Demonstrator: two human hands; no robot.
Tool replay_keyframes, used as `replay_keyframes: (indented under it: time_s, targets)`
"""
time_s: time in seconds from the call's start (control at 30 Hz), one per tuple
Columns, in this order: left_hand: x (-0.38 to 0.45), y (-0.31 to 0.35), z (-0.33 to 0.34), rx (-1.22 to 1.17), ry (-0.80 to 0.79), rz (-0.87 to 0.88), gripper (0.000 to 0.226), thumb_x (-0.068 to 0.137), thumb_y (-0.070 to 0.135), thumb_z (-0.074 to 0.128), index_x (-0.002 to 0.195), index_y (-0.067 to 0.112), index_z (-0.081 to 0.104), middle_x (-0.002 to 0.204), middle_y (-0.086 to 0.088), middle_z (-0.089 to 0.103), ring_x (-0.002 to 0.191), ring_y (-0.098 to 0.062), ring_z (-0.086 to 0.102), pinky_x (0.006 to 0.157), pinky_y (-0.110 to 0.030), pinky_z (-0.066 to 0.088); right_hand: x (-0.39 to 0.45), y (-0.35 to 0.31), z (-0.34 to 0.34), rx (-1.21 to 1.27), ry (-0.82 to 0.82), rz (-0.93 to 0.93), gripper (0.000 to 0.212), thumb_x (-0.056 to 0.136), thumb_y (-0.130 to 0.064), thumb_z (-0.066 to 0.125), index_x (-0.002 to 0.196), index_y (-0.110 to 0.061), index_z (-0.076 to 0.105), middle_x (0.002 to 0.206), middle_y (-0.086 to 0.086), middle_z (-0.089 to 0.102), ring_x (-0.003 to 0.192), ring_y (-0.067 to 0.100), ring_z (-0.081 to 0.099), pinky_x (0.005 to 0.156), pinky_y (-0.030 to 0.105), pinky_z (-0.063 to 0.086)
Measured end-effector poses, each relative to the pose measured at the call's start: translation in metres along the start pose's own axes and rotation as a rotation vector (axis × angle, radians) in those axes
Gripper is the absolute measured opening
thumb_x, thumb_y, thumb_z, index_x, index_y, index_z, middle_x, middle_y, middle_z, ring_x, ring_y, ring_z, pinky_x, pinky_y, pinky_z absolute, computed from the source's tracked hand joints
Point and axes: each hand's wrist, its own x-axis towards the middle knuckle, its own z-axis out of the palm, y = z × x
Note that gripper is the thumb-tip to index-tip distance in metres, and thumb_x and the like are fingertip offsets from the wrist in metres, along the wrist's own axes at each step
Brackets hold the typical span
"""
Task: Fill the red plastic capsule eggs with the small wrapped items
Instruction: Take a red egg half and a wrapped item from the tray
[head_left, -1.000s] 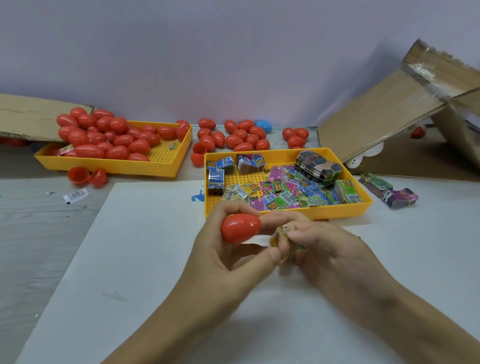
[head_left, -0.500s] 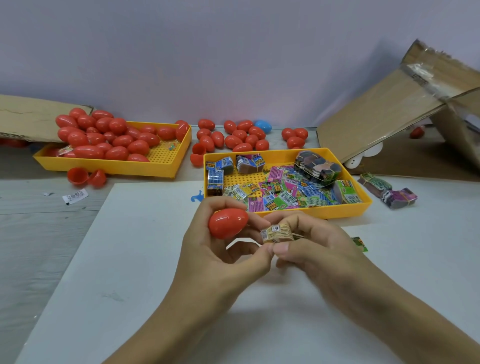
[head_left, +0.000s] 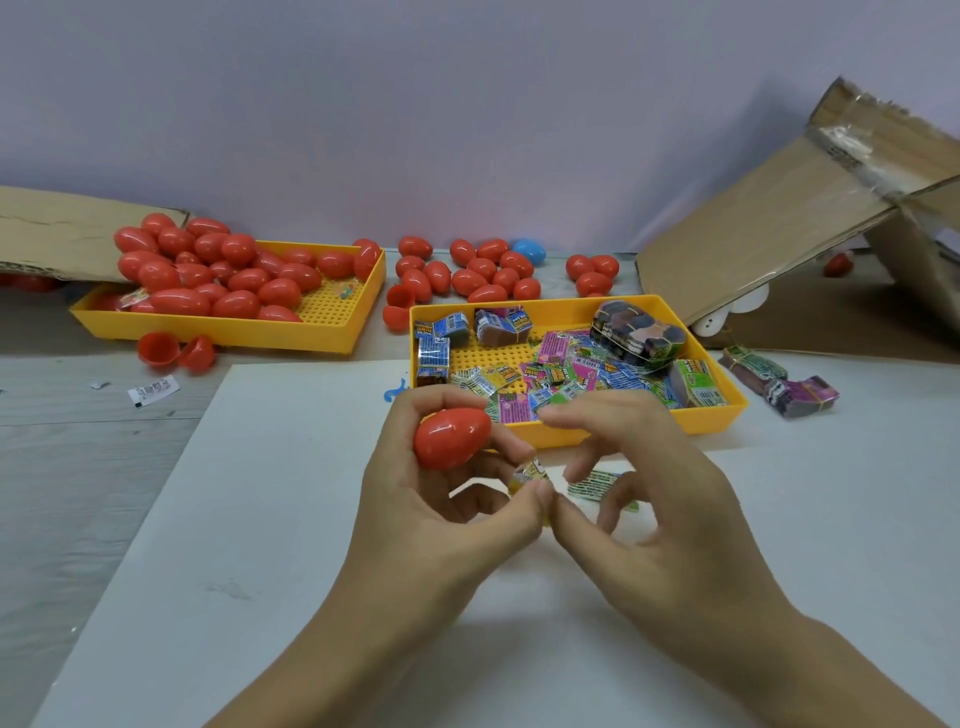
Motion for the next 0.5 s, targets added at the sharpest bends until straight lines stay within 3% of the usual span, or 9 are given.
replay_keyframes:
  time_s: [0.07, 0.17, 0.23, 0.3, 0.4, 0.5]
  targets:
    - [0.001, 0.0016, -0.0004, -0.009, -0.007, 0.003, 0.051, 0.064, 0.013, 0.085, 0.103, 0.025, 0.055, 0.091, -0.008, 0.069, 0.068, -0.021, 0.067, 0.059, -0.032, 0.056, 0.0007, -0.0031, -0.0021, -0.056, 0.004, -0.081, 0.029, 0.084, -0.016, 0.071, 0.109, -0.029, 0.065, 0.108, -0.013, 0.059, 0.084, 0.014, 0.061, 0.049, 0.026, 0.047]
    - [0.0029, 0.002, -0.0014, -0.028, -0.012, 0.011, 0.053, 0.065, 0.005, 0.086, 0.103, 0.026, 0.055, 0.094, -0.008, 0.069, 0.066, -0.022, 0.069, 0.057, -0.027, 0.054, 0.0005, -0.0057, -0.003, 0.015, 0.022, -0.02, 0.008, 0.084, -0.019, 0.069, 0.089, -0.026, 0.069, 0.084, -0.015, 0.065, 0.077, 0.012, 0.063, 0.044, 0.032, 0.044]
    - [0.0027, 0.0026, -0.0017, -0.052, -0.02, 0.0, 0.052, 0.064, 0.012, 0.085, 0.105, 0.027, 0.056, 0.098, -0.009, 0.067, 0.068, -0.025, 0.067, 0.059, -0.034, 0.056, 0.0005, -0.0066, -0.002, 0.093, 0.038, 0.068, 0.011, 0.081, -0.016, 0.073, 0.081, -0.026, 0.07, 0.072, -0.014, 0.066, 0.071, 0.011, 0.064, 0.043, 0.033, 0.045]
    - [0.0019, 0.0027, -0.0024, -0.102, -0.037, -0.025, 0.049, 0.065, 0.016, 0.081, 0.106, 0.027, 0.057, 0.101, -0.009, 0.068, 0.065, -0.021, 0.063, 0.059, -0.032, 0.053, 0.0011, -0.0082, -0.0015, 0.182, 0.067, 0.174, 0.01, 0.079, -0.02, 0.073, 0.074, -0.027, 0.069, 0.067, -0.013, 0.065, 0.065, 0.009, 0.063, 0.043, 0.032, 0.046]
    - [0.0015, 0.0011, -0.0036, -0.179, -0.064, -0.064, 0.049, 0.065, 0.012, 0.076, 0.109, 0.023, 0.056, 0.103, -0.011, 0.069, 0.062, -0.02, 0.058, 0.06, -0.031, 0.05, 0.002, -0.0087, -0.0023, 0.241, 0.087, 0.312, 0.011, 0.077, -0.033, 0.07, 0.072, -0.024, 0.066, 0.064, -0.008, 0.065, 0.063, 0.013, 0.062, 0.049, 0.04, 0.049]
    - [0.0019, -0.0008, -0.0043, -0.19, -0.062, -0.051, 0.052, 0.066, 0.006, 0.073, 0.112, 0.018, 0.053, 0.104, -0.014, 0.067, 0.065, -0.021, 0.059, 0.06, -0.03, 0.05, 0.0031, -0.0083, -0.0028, 0.222, 0.091, 0.351, 0.011, 0.077, -0.033, 0.067, 0.071, -0.023, 0.065, 0.063, -0.004, 0.065, 0.063, 0.017, 0.061, 0.055, 0.045, 0.048]
